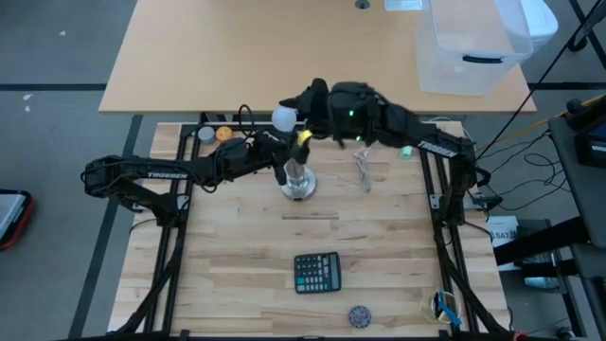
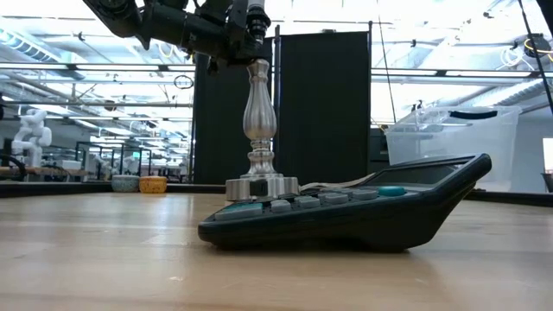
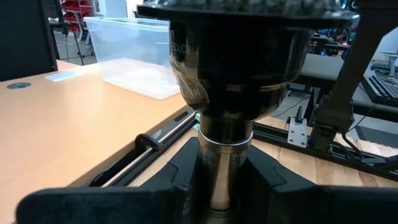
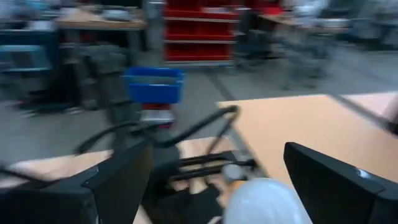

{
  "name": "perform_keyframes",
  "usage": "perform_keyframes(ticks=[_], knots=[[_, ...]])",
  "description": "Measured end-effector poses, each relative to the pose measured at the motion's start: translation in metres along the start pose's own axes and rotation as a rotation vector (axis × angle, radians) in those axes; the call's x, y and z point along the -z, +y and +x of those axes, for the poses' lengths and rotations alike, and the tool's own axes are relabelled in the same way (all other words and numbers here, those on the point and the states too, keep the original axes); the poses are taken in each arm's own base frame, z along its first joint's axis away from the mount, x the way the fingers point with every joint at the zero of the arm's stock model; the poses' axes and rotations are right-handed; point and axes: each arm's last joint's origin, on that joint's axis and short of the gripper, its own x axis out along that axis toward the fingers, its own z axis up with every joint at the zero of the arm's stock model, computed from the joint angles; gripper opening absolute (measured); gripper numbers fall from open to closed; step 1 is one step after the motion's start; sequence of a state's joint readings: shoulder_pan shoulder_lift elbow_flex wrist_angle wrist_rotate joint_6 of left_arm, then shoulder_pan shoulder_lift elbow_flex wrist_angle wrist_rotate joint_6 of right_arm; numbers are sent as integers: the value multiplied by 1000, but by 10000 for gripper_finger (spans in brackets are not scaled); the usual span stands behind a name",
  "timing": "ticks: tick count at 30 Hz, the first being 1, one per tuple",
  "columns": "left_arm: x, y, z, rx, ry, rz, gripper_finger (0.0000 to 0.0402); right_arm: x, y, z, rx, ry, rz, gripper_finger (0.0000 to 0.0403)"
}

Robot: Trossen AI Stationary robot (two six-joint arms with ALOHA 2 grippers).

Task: Screw lightbulb
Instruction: Insert the light bulb into the lamp

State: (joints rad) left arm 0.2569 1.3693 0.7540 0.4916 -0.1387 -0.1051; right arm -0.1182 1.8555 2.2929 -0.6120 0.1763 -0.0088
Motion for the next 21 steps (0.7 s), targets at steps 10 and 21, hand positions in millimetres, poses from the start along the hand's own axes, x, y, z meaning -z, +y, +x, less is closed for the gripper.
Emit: perform_keyframes(ticks=[10, 21], knots=[[0, 0, 0, 2, 0, 2, 73, 1, -57, -14, -217, 70, -19, 357], [0, 0, 0, 3, 0, 3, 73, 5, -89, -14, -351, 49, -127, 357]])
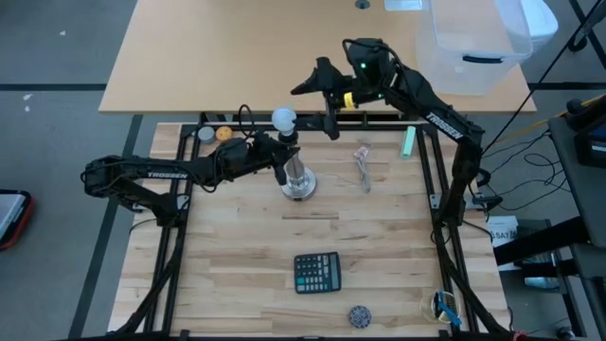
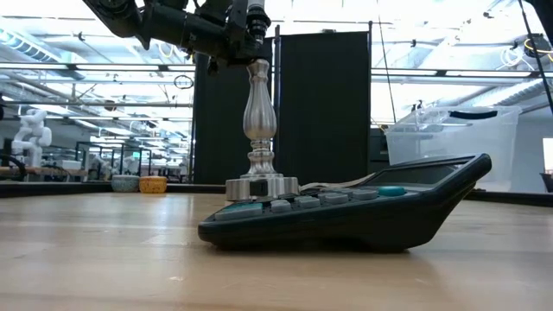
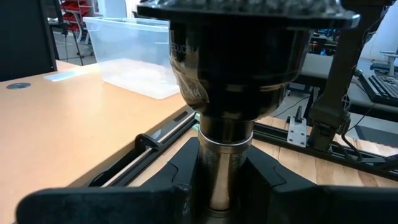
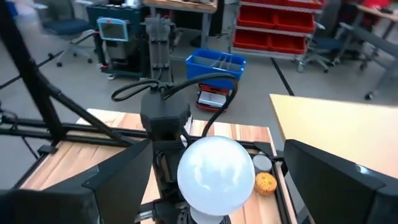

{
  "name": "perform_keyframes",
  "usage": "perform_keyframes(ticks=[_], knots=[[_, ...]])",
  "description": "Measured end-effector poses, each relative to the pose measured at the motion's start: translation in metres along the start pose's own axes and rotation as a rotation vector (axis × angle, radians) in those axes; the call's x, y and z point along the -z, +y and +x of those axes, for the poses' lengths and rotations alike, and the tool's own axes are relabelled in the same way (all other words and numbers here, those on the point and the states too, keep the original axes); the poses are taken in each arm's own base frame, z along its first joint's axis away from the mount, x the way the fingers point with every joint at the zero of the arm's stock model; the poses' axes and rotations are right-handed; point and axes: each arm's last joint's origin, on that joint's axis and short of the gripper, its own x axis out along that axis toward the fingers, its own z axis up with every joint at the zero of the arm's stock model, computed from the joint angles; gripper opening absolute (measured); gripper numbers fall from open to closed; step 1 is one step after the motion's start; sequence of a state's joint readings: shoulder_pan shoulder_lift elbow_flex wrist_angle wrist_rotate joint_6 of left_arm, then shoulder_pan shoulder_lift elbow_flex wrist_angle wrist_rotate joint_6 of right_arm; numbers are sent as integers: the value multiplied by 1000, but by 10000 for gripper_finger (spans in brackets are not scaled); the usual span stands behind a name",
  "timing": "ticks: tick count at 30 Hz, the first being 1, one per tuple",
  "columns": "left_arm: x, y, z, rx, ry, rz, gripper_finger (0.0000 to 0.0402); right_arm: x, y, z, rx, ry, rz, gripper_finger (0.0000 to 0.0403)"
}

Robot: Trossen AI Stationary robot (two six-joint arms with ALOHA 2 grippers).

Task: Screw lightbulb
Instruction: Insert the light bulb into the lamp

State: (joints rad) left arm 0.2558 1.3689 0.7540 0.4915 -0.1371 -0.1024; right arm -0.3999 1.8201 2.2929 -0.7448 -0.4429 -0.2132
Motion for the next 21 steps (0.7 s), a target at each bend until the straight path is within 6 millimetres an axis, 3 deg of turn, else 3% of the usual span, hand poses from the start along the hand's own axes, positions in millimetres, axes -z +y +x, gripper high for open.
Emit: perform_keyframes(ticks=[13, 21], knots=[[0, 0, 0, 21, 2, 4, 73, 24, -12, 35, -74, 57, -47, 357], [0, -1, 0, 22, 2, 3, 73, 26, -11, 41, -82, 61, -51, 355]])
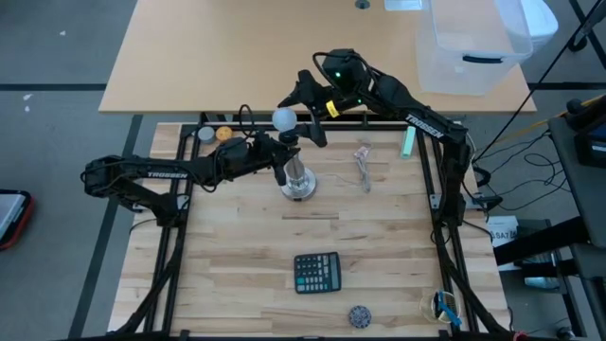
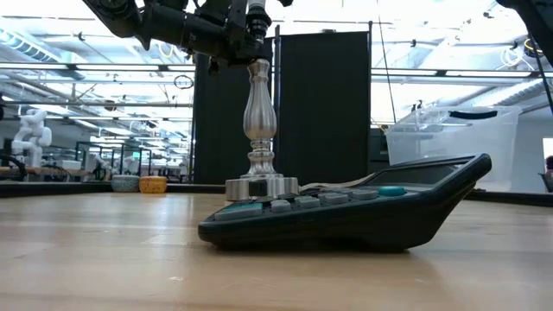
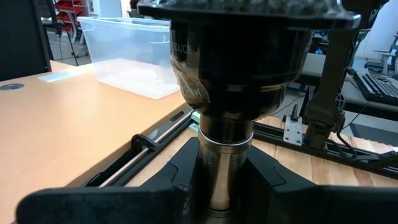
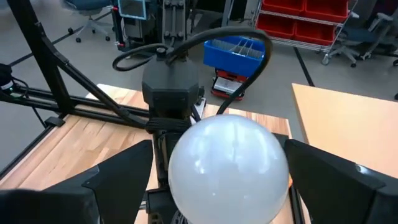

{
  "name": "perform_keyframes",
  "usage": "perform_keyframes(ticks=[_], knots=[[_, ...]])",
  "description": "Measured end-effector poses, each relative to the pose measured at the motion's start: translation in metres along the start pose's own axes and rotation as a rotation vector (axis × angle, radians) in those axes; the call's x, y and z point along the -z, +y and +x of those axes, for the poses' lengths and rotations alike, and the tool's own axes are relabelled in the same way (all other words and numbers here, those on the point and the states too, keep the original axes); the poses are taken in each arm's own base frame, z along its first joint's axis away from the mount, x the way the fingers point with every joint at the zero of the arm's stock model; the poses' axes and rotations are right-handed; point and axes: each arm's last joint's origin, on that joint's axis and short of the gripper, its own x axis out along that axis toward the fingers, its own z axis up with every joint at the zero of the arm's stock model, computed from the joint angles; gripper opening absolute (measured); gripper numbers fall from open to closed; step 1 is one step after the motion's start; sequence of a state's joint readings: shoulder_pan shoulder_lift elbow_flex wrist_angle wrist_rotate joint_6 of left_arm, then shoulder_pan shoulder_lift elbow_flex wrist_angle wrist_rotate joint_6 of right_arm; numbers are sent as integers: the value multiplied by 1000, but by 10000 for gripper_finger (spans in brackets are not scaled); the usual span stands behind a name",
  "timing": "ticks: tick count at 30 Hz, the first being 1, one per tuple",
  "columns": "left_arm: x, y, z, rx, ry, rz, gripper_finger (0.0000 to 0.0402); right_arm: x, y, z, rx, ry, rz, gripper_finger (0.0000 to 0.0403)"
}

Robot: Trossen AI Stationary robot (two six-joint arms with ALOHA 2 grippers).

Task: Screw lightbulb
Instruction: Insert the light bulb into the lamp

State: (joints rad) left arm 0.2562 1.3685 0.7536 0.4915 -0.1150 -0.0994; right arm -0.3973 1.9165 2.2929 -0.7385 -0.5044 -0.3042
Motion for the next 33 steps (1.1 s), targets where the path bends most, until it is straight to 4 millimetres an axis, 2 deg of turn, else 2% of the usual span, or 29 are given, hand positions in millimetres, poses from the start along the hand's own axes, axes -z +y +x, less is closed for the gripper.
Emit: perform_keyframes(ticks=[10, 14, 20, 24, 33], knots=[[0, 0, 0, 2, 0, 3, 73, 3, -1, 3, 2, 13, 37, 350], [0, 0, 0, 2, -1, 4, 73, 8, -1, 11, 19, 45, 48, 324], [0, 0, 0, 2, 0, 4, 73, 5, 1, 13, 53, 37, 53, 276], [0, 0, 0, 1, -1, 3, 73, 5, 3, 15, 84, 45, 106, 273], [0, 1, 0, -10, -3, -2, 73, -1, 17, 24, 269, 65, 194, 281]])
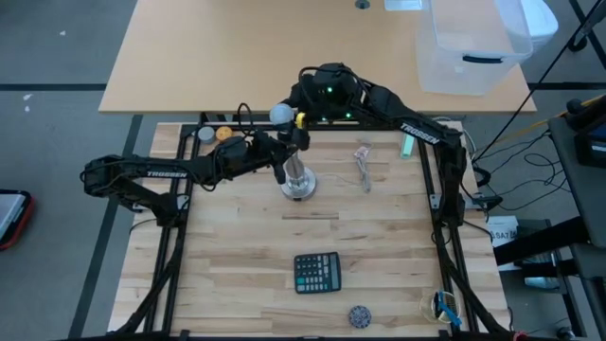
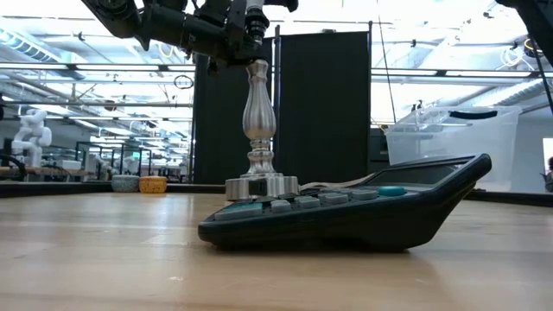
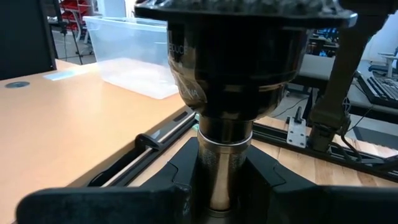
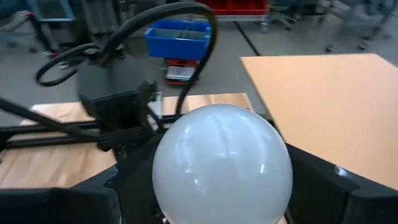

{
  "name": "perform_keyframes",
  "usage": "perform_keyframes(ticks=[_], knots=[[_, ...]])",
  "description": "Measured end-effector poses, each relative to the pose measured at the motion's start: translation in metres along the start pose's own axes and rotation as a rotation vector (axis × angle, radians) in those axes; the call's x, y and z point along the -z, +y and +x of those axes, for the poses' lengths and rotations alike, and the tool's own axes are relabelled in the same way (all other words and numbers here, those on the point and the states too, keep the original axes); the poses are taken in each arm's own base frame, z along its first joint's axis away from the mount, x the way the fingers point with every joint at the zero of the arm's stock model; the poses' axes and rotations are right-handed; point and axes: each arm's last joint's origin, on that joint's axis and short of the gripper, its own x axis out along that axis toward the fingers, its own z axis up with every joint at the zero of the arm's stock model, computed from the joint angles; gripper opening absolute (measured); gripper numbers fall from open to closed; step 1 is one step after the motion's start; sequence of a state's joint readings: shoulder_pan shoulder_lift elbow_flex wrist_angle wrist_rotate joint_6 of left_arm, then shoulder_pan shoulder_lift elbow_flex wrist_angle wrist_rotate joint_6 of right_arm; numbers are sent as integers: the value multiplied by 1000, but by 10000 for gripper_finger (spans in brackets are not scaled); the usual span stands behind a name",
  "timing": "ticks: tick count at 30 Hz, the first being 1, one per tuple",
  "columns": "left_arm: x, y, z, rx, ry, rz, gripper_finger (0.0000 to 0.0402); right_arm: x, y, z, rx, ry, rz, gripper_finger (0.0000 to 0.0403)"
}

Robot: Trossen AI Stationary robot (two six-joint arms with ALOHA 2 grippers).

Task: Screw lightbulb
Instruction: Insert the light bulb into the lamp

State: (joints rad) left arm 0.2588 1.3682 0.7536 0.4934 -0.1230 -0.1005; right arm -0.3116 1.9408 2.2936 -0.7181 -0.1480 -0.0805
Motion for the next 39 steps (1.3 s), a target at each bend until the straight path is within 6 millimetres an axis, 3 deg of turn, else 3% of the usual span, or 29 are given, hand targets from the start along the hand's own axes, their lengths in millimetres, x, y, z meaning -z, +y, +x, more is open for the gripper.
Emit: perform_keyframes(ticks=[25, 32, 39], knots=[[-1, 6, 1, -30, -5, -1, 73, 0, 65, 6, 542, -38, 213, 281], [0, 6, 1, -27, -1, -2, 73, -3, 70, 12, 514, -81, 202, 303], [0, 6, 1, -18, 0, 0, 73, -18, 72, -5, 416, -164, 186, 338]])
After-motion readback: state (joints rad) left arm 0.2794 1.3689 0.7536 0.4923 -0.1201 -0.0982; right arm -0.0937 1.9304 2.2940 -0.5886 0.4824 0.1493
